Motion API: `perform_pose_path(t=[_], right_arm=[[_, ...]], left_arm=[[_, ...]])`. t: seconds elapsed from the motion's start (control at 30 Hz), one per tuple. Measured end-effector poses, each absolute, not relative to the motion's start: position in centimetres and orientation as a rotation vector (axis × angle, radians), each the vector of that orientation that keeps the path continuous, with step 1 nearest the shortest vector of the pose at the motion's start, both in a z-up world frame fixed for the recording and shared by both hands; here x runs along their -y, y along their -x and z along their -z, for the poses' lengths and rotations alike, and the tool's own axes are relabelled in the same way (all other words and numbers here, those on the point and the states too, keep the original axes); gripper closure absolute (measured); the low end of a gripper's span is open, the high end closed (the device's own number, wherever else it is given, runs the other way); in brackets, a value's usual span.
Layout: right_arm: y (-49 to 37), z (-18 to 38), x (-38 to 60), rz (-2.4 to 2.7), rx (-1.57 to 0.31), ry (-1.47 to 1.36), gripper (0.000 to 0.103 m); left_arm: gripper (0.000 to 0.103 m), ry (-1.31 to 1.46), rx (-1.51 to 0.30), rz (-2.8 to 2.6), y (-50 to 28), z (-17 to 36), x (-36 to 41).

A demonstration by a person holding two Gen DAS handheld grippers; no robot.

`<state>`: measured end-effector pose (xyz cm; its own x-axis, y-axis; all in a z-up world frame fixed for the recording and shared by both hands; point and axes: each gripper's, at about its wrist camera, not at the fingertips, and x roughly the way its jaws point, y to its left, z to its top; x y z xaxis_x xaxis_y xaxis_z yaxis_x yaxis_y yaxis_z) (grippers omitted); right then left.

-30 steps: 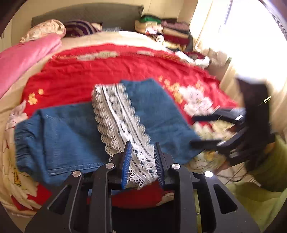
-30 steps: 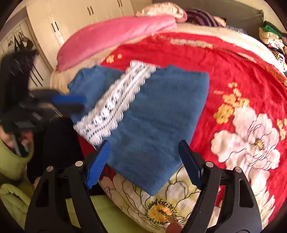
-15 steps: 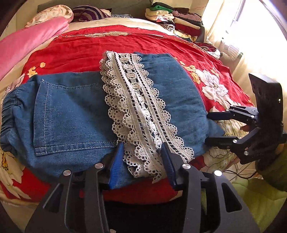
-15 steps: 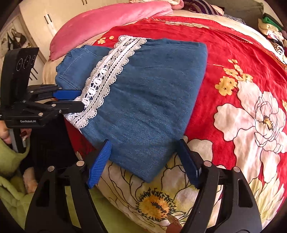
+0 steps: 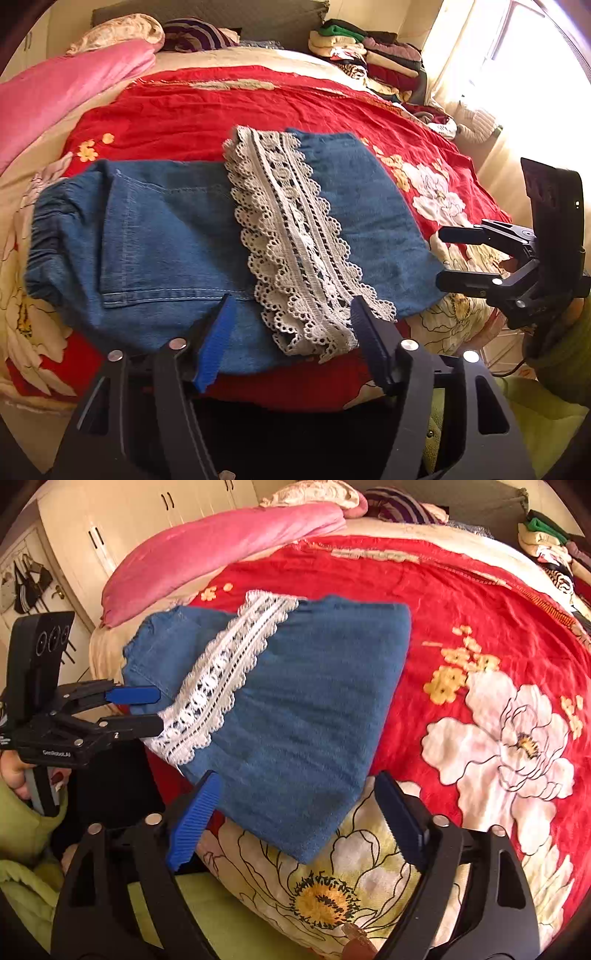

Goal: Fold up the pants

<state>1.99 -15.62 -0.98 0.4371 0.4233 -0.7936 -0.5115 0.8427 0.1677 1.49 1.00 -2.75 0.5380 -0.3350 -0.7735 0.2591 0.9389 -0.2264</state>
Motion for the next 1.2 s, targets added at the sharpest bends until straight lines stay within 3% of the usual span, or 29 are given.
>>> perform_pose_path(t=[0.23,0.33,0.43,1.2], right_arm=[[-2.0,-0.7,15.2,-0.568,-0.917,0.098,0.014],[-1.9,-1.3,14.7,-0.57,-0.906,0.106,0.013],[-2.0,-1.8,14.2,-0.572,-0.895,0.117,0.013],[-4.5,-7.3,6.6,-0.691,-0.797,0.193,0.009]], left_arm=[[0.016,0.097,-0.885,0.32,-0.6,1.0,-2.2],[0.016,0.096,-0.865,0.298,-0.2,0.3,-2.8],[0.008,0.1,-0.846,0.27,0.2,-0.3,-3.6],[0.006,0.275,-0.768,0.054,2.8,-1.6,-14.1]])
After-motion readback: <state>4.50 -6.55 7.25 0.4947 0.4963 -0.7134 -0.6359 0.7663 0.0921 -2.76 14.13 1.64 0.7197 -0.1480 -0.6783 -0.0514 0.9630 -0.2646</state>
